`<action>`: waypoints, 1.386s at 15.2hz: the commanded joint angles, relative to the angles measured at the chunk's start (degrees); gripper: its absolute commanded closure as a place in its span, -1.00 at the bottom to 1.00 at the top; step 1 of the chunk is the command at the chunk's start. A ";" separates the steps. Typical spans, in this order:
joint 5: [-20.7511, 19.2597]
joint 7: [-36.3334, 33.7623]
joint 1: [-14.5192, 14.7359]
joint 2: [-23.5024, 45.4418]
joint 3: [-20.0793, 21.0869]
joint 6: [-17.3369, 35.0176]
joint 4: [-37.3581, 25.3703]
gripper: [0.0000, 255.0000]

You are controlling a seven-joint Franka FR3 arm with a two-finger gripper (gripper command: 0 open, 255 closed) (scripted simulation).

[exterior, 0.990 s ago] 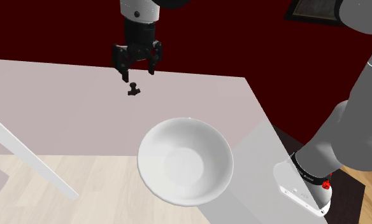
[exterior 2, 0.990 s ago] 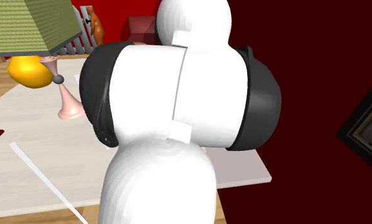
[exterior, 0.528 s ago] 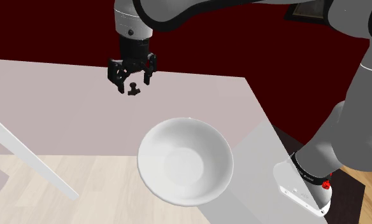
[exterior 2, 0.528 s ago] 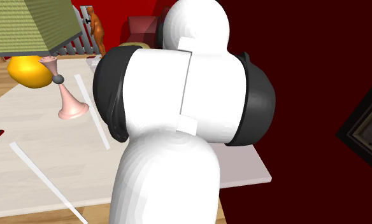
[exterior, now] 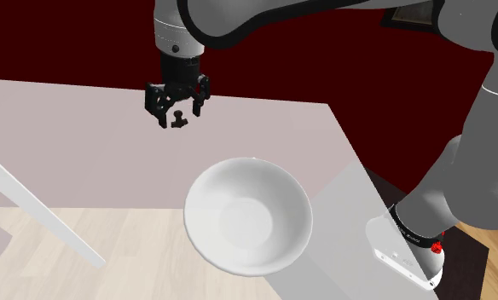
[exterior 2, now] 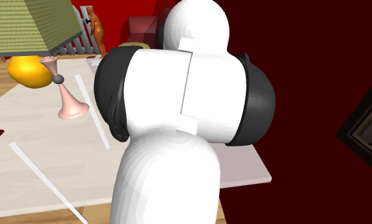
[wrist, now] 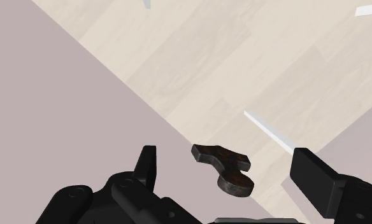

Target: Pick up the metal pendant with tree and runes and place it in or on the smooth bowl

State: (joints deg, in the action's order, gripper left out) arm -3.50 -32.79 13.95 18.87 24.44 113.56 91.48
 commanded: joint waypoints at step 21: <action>0.29 -0.12 0.29 -0.62 0.26 -7.43 -6.89 1.00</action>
State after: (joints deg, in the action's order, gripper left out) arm -3.17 -32.78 14.10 18.16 24.66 107.08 85.61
